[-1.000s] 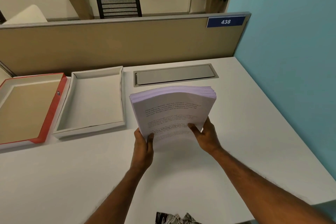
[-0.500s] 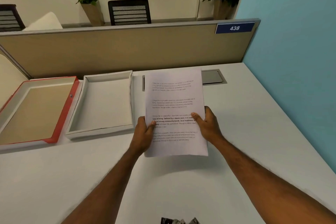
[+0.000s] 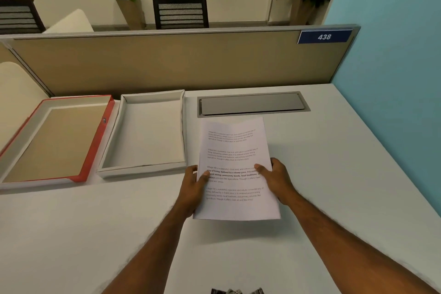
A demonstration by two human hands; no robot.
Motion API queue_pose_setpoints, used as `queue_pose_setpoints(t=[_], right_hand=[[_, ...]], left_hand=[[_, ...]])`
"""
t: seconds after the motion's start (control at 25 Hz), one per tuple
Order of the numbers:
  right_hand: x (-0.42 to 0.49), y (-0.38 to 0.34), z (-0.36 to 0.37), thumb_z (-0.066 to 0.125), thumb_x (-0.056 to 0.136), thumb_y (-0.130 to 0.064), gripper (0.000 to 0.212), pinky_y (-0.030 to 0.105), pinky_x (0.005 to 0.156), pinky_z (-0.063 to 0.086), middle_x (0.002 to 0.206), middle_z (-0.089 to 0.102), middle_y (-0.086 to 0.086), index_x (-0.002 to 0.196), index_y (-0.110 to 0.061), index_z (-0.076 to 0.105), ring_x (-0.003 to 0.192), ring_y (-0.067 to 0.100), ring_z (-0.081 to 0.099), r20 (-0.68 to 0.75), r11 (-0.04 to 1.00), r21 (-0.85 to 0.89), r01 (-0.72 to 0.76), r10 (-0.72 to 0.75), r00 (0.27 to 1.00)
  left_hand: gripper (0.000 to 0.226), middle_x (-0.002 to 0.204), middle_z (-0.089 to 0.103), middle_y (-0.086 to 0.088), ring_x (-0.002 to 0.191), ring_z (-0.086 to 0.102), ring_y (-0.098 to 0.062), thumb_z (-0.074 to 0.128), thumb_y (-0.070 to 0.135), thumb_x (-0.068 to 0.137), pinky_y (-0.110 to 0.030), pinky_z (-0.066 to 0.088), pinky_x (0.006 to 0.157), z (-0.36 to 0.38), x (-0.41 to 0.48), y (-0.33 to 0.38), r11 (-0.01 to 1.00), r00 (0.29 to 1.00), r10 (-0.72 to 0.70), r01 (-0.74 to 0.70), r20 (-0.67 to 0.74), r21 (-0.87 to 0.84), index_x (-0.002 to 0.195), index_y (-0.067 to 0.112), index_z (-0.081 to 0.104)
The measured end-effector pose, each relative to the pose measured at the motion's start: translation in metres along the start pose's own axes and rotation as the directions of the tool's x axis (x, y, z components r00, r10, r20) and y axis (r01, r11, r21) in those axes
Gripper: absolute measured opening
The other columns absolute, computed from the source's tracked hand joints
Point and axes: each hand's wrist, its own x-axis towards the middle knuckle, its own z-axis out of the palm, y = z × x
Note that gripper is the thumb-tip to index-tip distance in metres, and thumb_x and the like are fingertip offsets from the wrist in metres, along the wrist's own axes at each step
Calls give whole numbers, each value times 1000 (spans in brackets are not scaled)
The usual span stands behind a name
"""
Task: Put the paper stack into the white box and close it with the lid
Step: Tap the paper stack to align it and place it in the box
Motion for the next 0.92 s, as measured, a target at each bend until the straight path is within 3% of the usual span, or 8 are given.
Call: queue_pose_setpoints(t=[0.2, 0.36, 0.52, 0.72, 0.92], right_hand=[[3, -19, 24, 64, 92, -25, 34, 42, 86, 58, 119, 69, 11, 119, -8, 57, 98, 26, 69, 25, 999, 20, 28, -29, 999], [14, -54, 57, 64, 91, -26, 34, 45, 87, 58, 117, 69, 9, 119, -8, 57, 98, 26, 70, 29, 997, 30, 65, -66, 997], [29, -93, 105, 66, 90, -27, 31, 45, 86, 58, 114, 70, 7, 114, -9, 59, 96, 26, 70, 19, 997, 27, 77, -78, 997], [50, -127, 153, 61, 88, -22, 26, 50, 88, 57, 113, 70, 9, 110, -9, 57, 95, 28, 69, 71, 999, -3, 49, -49, 996], [76, -146, 207, 55, 90, -21, 20, 44, 85, 59, 111, 69, 6, 109, -12, 56, 93, 27, 69, 144, 999, -31, 23, -18, 989]], left_hand=[[51, 126, 63, -4, 106, 68, -23, 57, 24, 96, -42, 58, 88, -28, 7, 9, 996, 996, 81, -80, -35, 28, 144, 20, 39], [49, 118, 66, 0, 97, 72, -21, 57, 21, 96, -33, 61, 75, -63, 18, 35, 992, 990, 127, -128, -57, 0, 142, 24, 40], [49, 121, 66, -7, 98, 71, -27, 55, 18, 97, -43, 60, 81, -107, 35, 58, 990, 984, 139, -140, -115, -4, 143, 24, 40], [45, 121, 66, -5, 97, 72, -27, 52, 19, 98, -45, 61, 80, -153, 54, 78, 992, 984, 127, -128, -127, 1, 141, 28, 41], [43, 120, 67, -5, 91, 74, -22, 52, 19, 98, -33, 62, 67, -203, 86, 82, 997, 983, 78, -76, -166, 18, 140, 25, 44]])
